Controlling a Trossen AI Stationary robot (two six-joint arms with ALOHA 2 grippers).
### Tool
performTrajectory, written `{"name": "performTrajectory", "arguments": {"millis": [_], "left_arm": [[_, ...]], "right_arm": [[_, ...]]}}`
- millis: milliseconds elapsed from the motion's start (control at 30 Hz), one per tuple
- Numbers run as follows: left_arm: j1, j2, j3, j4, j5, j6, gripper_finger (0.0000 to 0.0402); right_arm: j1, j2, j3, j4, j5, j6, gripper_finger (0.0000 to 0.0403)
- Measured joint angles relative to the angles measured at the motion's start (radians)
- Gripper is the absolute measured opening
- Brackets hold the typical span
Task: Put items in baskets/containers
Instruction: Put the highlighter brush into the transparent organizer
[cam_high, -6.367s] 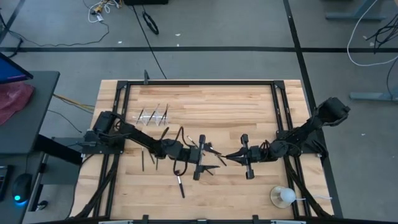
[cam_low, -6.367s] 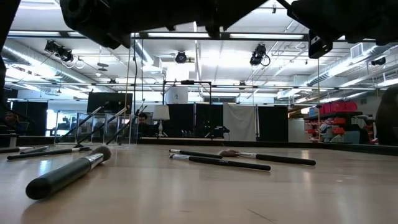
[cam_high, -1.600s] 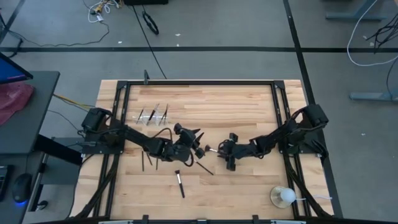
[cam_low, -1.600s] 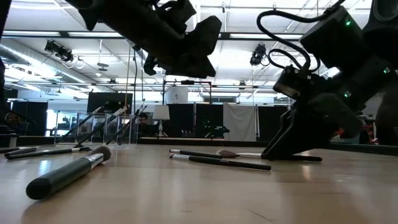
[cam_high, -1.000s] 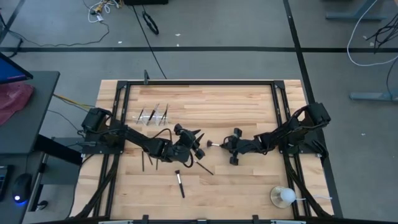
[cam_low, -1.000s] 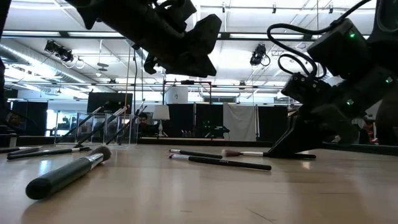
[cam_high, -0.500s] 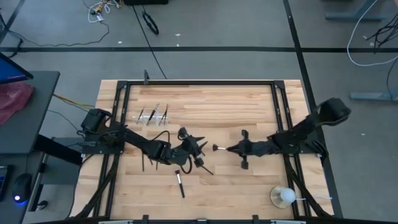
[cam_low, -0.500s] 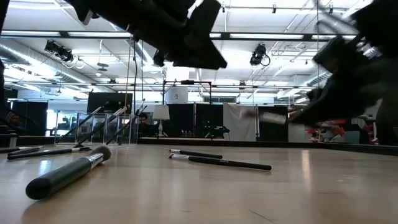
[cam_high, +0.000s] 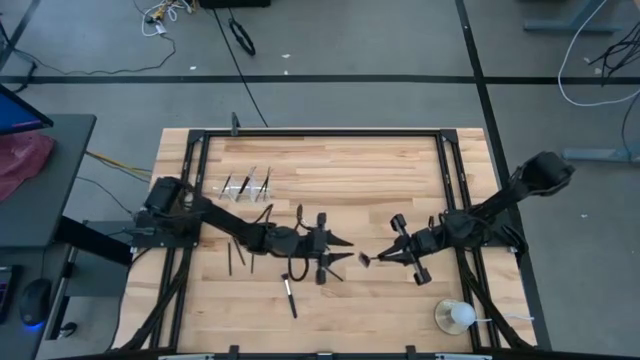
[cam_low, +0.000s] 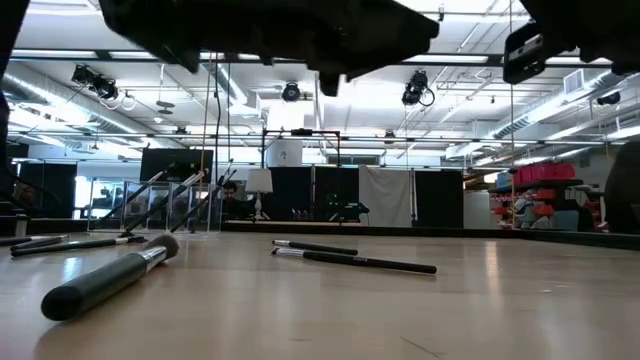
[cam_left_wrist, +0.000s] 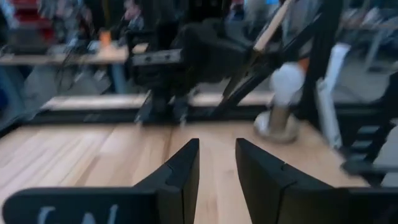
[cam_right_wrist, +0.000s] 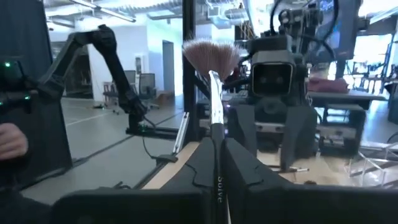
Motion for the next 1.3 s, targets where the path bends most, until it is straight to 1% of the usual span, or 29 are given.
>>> {"name": "performTrajectory", "arguments": {"millis": [67,133,233,333,433,500,567,667,833,967,1100,1200,1233,1300], "left_arm": [[0.011,0.036,0.002,0.091,0.048,0.031,0.0113],[0.018,0.061,0.013,0.148,0.095,0.076,0.0123],[0.02,0.083,0.051,0.187,0.145,0.175,0.0154],[0.018,0.102,0.106,0.188,0.194,0.25,0.0195],[0.017,0.106,0.146,0.153,0.271,0.294,0.023],[0.012,0.105,0.162,0.116,0.285,0.317,0.024],[0.004,0.106,0.169,0.109,0.286,0.344,0.0242],[-0.006,0.106,0.178,0.119,0.287,0.366,0.0227],[-0.006,0.106,0.206,0.116,0.287,0.36,0.0179],[-0.004,0.108,0.216,0.116,0.28,0.361,0.0133],[-0.003,0.108,0.219,0.109,0.278,0.358,0.0076],[-0.003,0.108,0.219,0.101,0.274,0.36,0.0029],[-0.003,0.108,0.219,0.095,0.272,0.354,0.0021],[-0.003,0.108,0.219,0.075,0.249,0.32,0.0021]], "right_arm": [[0.0,0.015,0.016,-0.003,0.0,-0.004,0.0011],[0.0,0.033,0.03,-0.002,-0.001,-0.005,0.0011],[0.0,0.059,0.039,-0.001,-0.003,-0.005,0.0011],[0.0,0.087,0.051,0.014,-0.005,-0.005,0.0011],[0.0,0.109,0.065,0.037,-0.009,-0.008,0.0011],[0.0,0.12,0.068,0.046,-0.009,-0.011,0.0011],[0.0,0.12,0.068,0.047,-0.009,-0.011,0.0011],[0.0,0.12,0.07,0.054,-0.009,-0.012,0.0011],[0.0,0.121,0.07,0.072,-0.01,-0.012,0.0011],[0.0,0.121,0.07,0.07,-0.009,-0.012,0.0011],[0.0,0.121,0.07,0.064,-0.011,-0.012,0.0012],[0.0,0.121,0.07,0.055,-0.01,-0.003,0.0022],[0.0,0.121,0.07,0.049,-0.01,0.003,0.0028],[0.0,0.121,0.07,0.024,-0.007,0.016,0.0044]]}}
